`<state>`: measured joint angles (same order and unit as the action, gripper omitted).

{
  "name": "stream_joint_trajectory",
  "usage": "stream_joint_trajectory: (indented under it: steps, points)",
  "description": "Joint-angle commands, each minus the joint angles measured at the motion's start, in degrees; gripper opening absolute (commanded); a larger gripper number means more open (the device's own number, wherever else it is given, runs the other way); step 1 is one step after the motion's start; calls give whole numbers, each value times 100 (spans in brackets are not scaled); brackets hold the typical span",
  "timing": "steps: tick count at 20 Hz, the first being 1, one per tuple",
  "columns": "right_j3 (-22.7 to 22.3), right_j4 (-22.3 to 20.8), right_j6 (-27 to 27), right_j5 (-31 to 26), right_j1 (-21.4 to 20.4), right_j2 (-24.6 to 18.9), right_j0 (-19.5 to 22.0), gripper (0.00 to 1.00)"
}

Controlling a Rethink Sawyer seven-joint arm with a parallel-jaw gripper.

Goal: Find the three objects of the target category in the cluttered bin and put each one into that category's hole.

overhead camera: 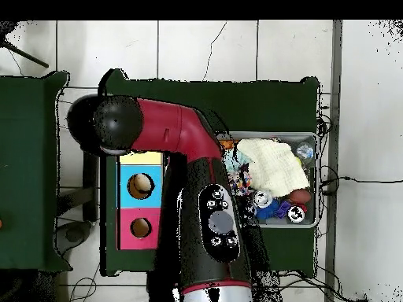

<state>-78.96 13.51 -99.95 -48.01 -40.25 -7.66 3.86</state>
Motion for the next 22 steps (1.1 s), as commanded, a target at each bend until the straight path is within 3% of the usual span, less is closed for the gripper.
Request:
stream_joint_trajectory:
  steps: [1,5,13,22]
  points:
    - [-1392,338,426,644,104,-1109,638,0]
    - [-1687,290,589,747,26,-1457,947,0]
    - [-1985,-62,466,91,-330,-1441,1226,0]
    - [-2577,-172,483,559,-472,-1730,1510,0]
